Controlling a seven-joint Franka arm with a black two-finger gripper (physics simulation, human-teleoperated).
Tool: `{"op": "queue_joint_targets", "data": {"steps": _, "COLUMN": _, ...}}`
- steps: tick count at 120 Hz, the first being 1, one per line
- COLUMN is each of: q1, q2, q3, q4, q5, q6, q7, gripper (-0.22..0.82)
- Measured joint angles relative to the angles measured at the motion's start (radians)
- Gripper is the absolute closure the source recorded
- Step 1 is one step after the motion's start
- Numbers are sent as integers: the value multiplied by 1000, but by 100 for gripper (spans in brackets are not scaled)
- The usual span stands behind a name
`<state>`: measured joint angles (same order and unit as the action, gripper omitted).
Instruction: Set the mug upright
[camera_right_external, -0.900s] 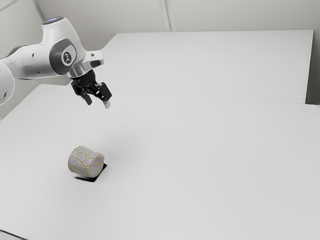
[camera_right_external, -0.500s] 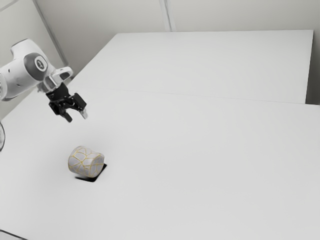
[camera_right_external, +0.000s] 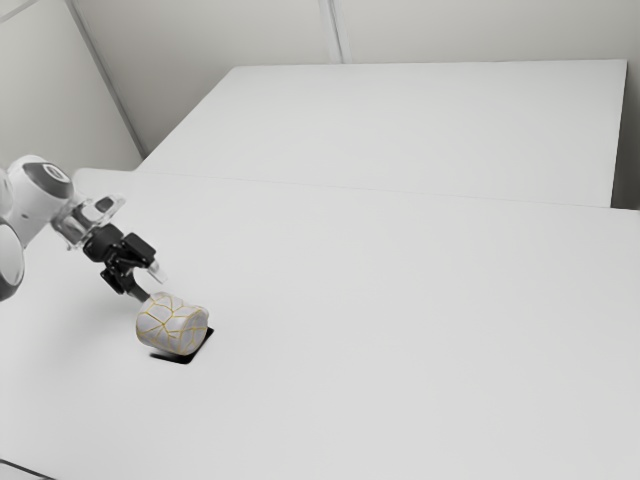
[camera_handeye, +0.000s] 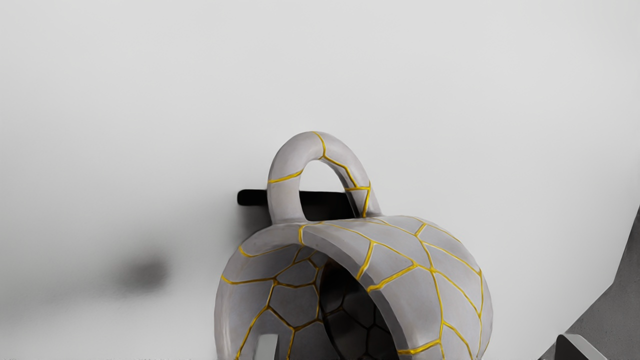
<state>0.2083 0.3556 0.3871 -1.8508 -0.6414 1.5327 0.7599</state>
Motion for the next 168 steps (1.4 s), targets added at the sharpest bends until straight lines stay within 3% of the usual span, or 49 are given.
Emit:
{"op": "queue_joint_targets", "data": {"steps": 60, "q1": 0, "q2": -14, "q3": 33, "q4": -128, "q5": -136, "q6": -12, "q7": 39, "gripper": 1}}
{"op": "queue_joint_targets", "data": {"steps": 124, "q1": -9, "q2": -26, "q3": 36, "q4": -157, "q5": -193, "q6": -15, "q7": 39, "gripper": 35}}
{"op": "queue_joint_targets", "data": {"steps": 144, "q1": -9, "q2": -25, "q3": 36, "q4": -174, "q5": -213, "q6": -25, "q7": 40, "gripper": 57}}
{"op": "queue_joint_targets", "data": {"steps": 168, "q1": -9, "q2": -31, "q3": 36, "q4": -189, "q5": -262, "q6": -54, "q7": 45, "gripper": 71}}
